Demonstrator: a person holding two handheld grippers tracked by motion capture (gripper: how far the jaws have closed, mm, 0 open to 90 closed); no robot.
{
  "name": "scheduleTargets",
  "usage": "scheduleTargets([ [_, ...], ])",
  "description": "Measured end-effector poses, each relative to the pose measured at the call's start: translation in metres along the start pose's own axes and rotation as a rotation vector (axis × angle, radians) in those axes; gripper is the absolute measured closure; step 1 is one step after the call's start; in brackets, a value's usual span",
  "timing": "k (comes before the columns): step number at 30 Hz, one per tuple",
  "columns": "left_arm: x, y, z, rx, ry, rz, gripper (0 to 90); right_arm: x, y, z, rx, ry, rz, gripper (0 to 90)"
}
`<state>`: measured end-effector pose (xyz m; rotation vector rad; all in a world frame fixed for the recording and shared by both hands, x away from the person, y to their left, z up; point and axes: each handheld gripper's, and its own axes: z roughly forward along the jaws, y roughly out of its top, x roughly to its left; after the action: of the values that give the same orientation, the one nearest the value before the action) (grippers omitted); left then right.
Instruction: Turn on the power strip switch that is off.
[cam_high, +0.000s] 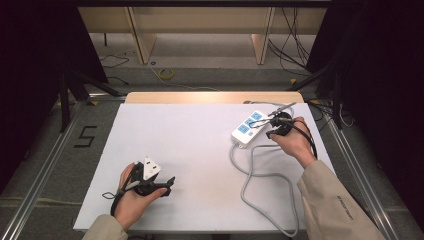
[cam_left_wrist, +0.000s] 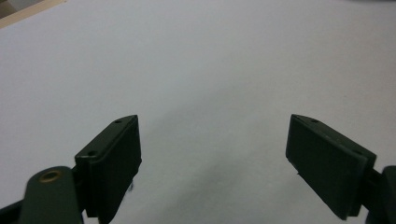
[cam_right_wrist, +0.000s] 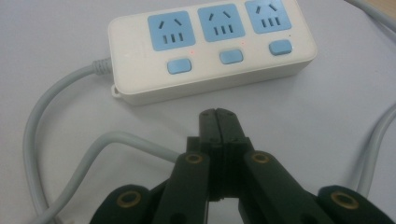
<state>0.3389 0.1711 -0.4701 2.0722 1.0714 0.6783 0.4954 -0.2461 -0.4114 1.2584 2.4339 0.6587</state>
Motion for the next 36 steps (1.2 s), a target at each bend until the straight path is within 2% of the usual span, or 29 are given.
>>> scheduleTargets([
  [36, 0.0, 0.0, -0.001, 0.0, 0.002, -0.002, 17.8, -0.017, 0.018, 0.019, 0.024, -0.028, 0.012, 90.0],
])
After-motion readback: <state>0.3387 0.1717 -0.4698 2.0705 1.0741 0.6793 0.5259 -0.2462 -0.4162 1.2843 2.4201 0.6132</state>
